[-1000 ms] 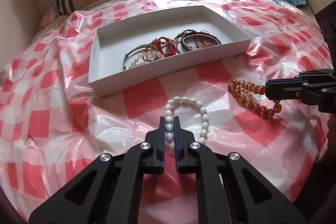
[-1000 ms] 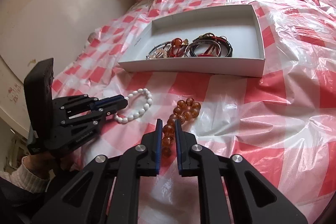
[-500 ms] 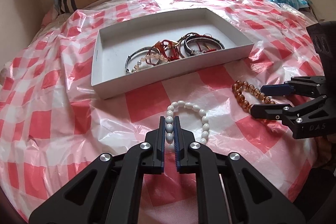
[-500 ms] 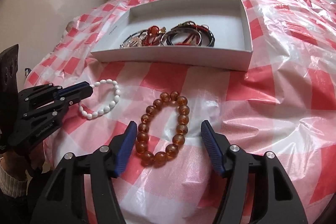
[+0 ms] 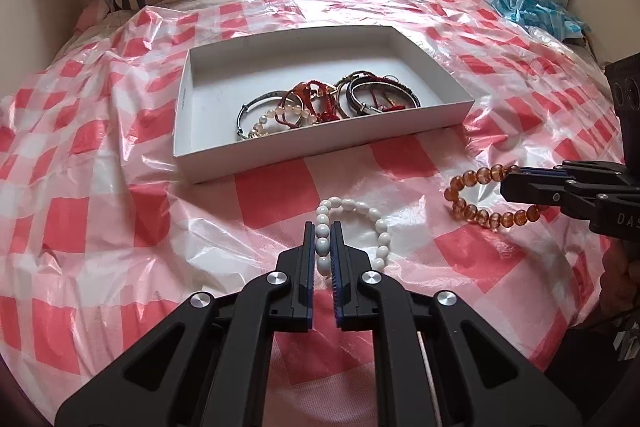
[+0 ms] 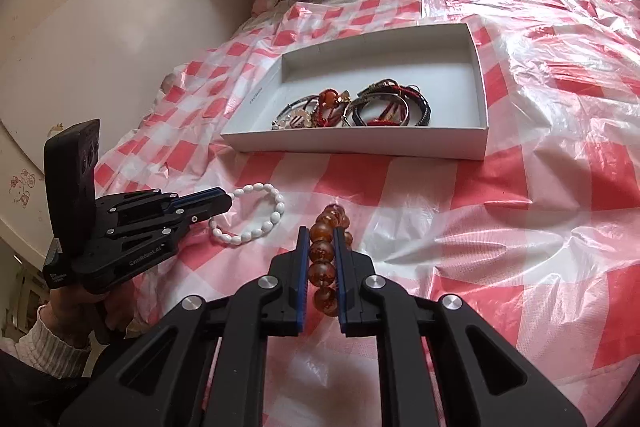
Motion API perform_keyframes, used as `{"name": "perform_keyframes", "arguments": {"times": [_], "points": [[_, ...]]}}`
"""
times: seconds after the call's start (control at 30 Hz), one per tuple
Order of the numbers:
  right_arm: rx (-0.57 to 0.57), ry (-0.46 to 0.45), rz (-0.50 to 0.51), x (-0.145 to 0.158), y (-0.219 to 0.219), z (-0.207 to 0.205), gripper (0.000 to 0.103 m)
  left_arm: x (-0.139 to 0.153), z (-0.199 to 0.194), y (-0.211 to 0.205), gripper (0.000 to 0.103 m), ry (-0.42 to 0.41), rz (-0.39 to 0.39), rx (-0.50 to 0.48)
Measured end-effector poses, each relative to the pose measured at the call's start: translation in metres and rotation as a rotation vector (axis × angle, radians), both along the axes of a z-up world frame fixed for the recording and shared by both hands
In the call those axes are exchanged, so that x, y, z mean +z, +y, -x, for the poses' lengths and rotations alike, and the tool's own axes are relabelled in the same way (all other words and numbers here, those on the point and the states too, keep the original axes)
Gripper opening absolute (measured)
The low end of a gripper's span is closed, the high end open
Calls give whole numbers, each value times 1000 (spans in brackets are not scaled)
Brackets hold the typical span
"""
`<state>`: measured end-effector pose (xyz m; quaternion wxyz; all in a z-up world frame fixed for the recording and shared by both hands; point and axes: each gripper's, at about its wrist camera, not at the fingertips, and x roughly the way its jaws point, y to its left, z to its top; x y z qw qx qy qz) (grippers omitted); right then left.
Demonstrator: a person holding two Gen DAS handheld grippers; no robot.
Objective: Organize jewelry
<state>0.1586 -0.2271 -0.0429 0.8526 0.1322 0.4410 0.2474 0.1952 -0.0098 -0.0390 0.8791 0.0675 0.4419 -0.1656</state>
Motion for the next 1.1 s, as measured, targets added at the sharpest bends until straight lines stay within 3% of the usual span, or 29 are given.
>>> {"name": "perform_keyframes", "arguments": {"times": [0.23, 0.6, 1.1], "points": [[-12, -26, -25, 11, -5, 4, 12, 17, 6, -5, 7, -45, 5, -6], [-29, -49, -65, 17, -11, 3, 12, 15, 7, -9, 7, -75, -50, 4], [-21, -99, -102, 33, -8, -6, 12, 21, 3, -11, 7, -105, -61, 17]]}}
